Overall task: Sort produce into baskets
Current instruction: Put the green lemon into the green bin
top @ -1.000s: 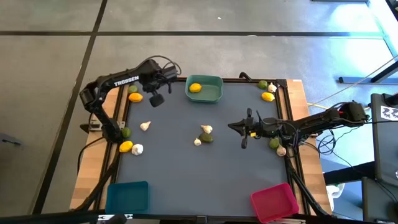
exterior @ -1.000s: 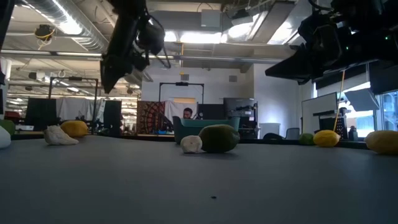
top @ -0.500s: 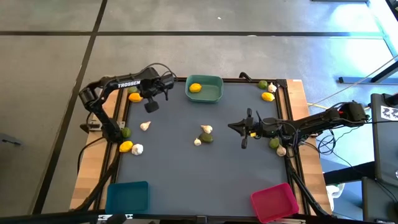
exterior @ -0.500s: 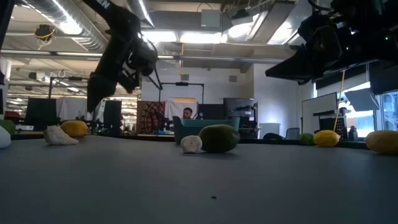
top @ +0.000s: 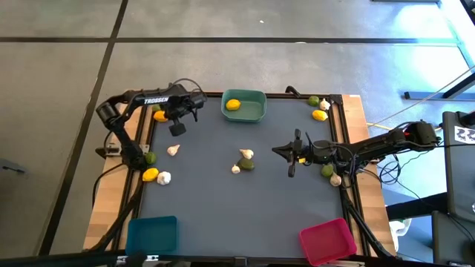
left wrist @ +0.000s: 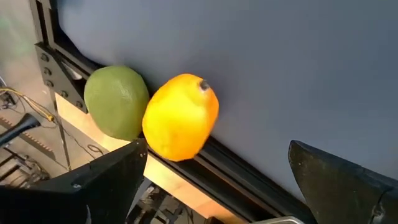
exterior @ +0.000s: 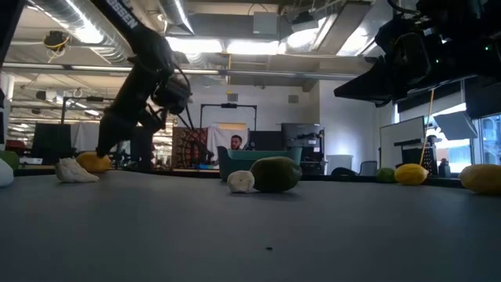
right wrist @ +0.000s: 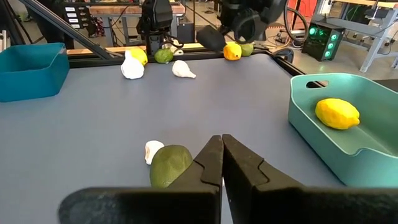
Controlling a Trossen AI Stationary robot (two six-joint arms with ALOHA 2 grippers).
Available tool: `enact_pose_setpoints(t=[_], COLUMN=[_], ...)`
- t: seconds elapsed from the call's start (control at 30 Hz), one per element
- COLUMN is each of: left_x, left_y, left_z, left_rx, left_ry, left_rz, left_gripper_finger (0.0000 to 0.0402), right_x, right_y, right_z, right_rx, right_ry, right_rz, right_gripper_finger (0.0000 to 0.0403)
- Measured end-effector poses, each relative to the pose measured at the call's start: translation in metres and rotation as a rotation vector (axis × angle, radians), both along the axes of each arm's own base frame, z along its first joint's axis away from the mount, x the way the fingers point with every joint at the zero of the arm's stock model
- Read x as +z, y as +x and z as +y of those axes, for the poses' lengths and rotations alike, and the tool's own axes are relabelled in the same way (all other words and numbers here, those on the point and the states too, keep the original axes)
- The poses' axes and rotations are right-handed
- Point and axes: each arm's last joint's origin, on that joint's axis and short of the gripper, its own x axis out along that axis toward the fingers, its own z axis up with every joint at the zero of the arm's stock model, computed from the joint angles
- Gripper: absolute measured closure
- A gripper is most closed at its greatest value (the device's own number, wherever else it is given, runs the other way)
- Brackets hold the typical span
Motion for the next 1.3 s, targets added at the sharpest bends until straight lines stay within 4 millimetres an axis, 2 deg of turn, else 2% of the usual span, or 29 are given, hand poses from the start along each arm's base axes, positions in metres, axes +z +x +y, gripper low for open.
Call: enact_pose_setpoints(t=[0.33, 0.87, 1.3], left_x=[-0.016, -0.026, -0.027], left_y=[-0.007, -0.015, -0.014], left_z=[0.016, 0.029, 0.029], left_rx=[0.041, 0.053, 0.090], left_ry=[0.003, -0.019, -0.021], left_rz=[0.065, 0.076, 0.051], left_gripper_finger=[0.0015, 0.0018, 0.0116], right_x=[0.000, 0.000, 0.000], right_y=[0.000, 0.000, 0.000], right_z=[0.000, 0.000, 0.000], right_rx=[0.000, 0.000, 0.000], right_ry=[0.000, -0.001, -0.001], right_rz=[0.001, 0.001, 0.001], right_gripper_finger=[0.0393, 0.0393, 0.0393])
